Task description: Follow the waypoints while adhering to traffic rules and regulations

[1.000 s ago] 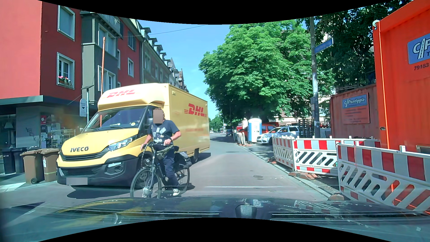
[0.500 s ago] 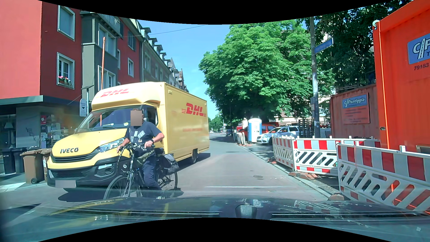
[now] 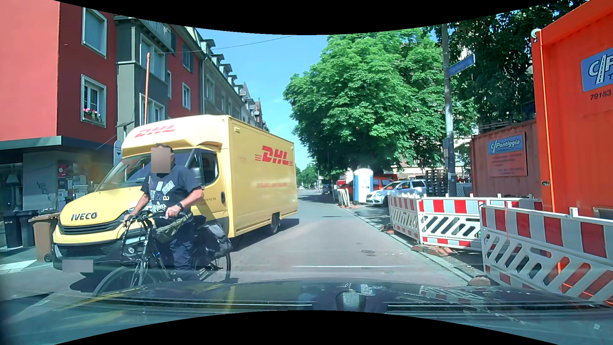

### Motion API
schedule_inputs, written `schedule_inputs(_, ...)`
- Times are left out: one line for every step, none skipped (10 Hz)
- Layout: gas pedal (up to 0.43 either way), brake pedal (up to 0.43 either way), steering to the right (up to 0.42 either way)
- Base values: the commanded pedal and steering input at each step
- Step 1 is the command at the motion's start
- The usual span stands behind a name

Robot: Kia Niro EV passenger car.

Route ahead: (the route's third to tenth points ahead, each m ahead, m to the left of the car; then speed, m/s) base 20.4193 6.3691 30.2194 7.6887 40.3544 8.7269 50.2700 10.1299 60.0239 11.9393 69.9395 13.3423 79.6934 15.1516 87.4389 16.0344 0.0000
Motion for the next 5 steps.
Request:
schedule_inputs(0.0, 0.171, 0.316)
schedule_inputs(0.0, 0.134, 0.316)
schedule_inputs(0.0, 0.079, 0.315)
schedule_inputs(0.0, 0.037, 0.313)
schedule_inputs(0.0, 0.024, 0.311)
